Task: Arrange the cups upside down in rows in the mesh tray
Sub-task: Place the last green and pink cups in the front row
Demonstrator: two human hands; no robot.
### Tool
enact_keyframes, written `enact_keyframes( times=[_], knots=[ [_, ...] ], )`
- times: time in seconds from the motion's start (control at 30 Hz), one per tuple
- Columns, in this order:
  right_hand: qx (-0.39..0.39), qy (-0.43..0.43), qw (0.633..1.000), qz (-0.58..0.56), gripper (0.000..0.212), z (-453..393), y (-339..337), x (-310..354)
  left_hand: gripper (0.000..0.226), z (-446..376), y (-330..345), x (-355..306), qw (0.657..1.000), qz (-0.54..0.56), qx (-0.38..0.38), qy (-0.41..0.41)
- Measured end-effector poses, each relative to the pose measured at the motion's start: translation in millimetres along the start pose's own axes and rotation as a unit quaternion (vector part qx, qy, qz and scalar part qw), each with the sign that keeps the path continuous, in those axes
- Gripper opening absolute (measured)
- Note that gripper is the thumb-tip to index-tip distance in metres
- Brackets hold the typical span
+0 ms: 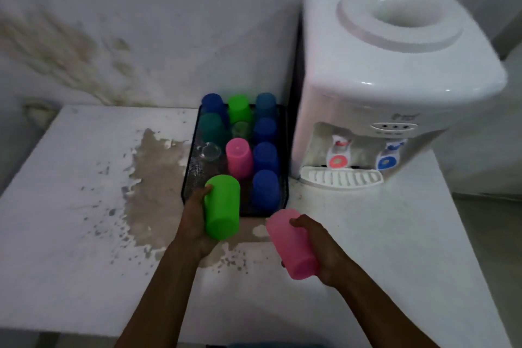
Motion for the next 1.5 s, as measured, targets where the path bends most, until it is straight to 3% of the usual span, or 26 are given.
enact_keyframes(
  times=[0.23,0.37,0.53,0.77,1.0,1.3,1.5],
  knots=[
    [0.088,0.052,0.995,-0.021,0.057,-9,80,11,0.037,-22,-45,-25,0.995,0.055,-0.039,-0.071],
    [0.036,0.058,0.996,-0.056,0.076,-28,114,19,0.032,-41,-52,-36,0.996,0.032,-0.039,-0.070],
    [0.053,0.123,0.966,-0.220,0.059,-40,148,35,0.043,-61,-61,-51,0.991,-0.036,-0.036,-0.123],
    [0.000,0.179,0.955,-0.235,0.065,-51,161,54,0.049,-83,-53,-52,0.982,-0.054,-0.024,-0.181],
    [-0.025,0.210,0.937,-0.279,0.070,-49,174,62,0.046,-99,-45,-56,0.977,0.001,-0.065,-0.204],
    [-0.019,0.188,0.931,-0.311,0.082,-41,182,64,0.054,-91,-36,-60,0.965,0.096,-0.095,-0.224],
    [0.026,0.128,0.962,-0.241,0.081,-28,176,49,0.058,-65,-38,-70,0.977,0.023,-0.067,-0.201]
  ],
)
Point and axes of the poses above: each hand's wrist, its own z-axis away from the middle knuckle, its own y-axis out of the palm, x = y × z, the point moved 2 cm from there along -z, towards the middle knuckle, and after that the axes turned 10 degrees about y, right-handed, at the moved point
